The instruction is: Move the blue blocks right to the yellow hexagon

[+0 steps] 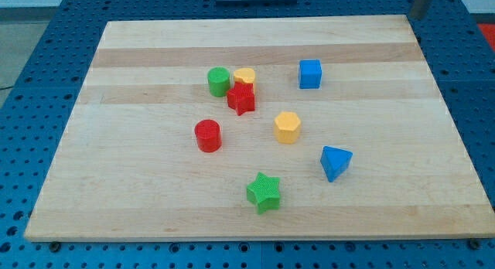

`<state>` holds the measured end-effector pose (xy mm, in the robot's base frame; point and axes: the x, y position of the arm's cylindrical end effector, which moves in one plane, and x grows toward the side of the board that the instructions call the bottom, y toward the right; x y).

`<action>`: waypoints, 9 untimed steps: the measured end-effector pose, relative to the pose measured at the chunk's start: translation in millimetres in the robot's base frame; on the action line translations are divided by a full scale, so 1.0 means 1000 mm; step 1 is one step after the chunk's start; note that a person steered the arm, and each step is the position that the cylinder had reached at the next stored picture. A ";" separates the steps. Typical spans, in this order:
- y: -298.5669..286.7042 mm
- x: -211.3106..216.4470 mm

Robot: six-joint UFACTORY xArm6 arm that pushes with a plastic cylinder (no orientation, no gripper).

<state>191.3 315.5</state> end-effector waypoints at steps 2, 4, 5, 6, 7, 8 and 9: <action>-0.058 0.035; -0.168 0.080; -0.228 0.089; -0.248 0.109; -0.248 0.140; -0.240 0.165; -0.225 0.192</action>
<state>383.6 90.9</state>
